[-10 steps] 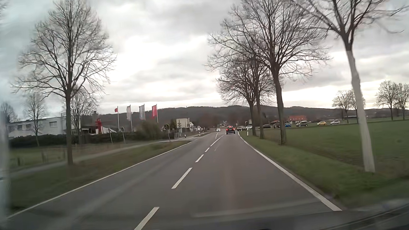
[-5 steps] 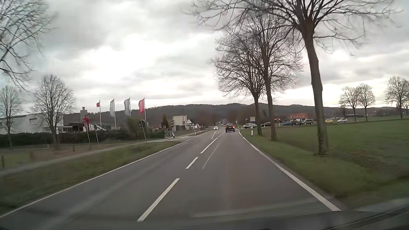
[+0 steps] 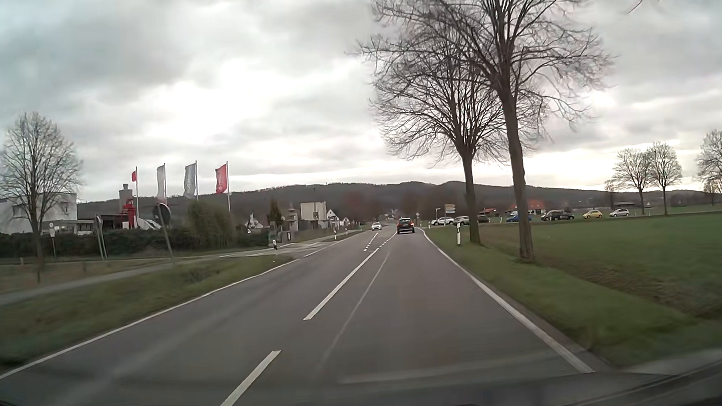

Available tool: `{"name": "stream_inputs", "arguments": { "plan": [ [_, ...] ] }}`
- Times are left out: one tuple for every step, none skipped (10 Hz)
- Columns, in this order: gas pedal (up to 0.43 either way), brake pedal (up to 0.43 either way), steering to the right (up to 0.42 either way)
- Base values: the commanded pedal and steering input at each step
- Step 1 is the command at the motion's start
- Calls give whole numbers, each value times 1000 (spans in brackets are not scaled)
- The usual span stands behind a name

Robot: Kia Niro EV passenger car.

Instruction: Follow the waypoints while adhering to traffic rules and regulations

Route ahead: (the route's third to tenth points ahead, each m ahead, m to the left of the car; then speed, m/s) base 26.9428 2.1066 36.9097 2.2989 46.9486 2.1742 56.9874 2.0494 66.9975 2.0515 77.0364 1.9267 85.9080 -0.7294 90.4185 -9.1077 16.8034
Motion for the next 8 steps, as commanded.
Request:
{"name": "stream_inputs", "arguments": {
  "plan": [
    [0, 0, 10],
    [0, 0, 10],
    [0, 0, 11],
    [0, 0, 11],
    [0, 0, 11],
    [0, 0, 11],
    [0, 0, 11],
    [0, 0, 11]
  ]
}}
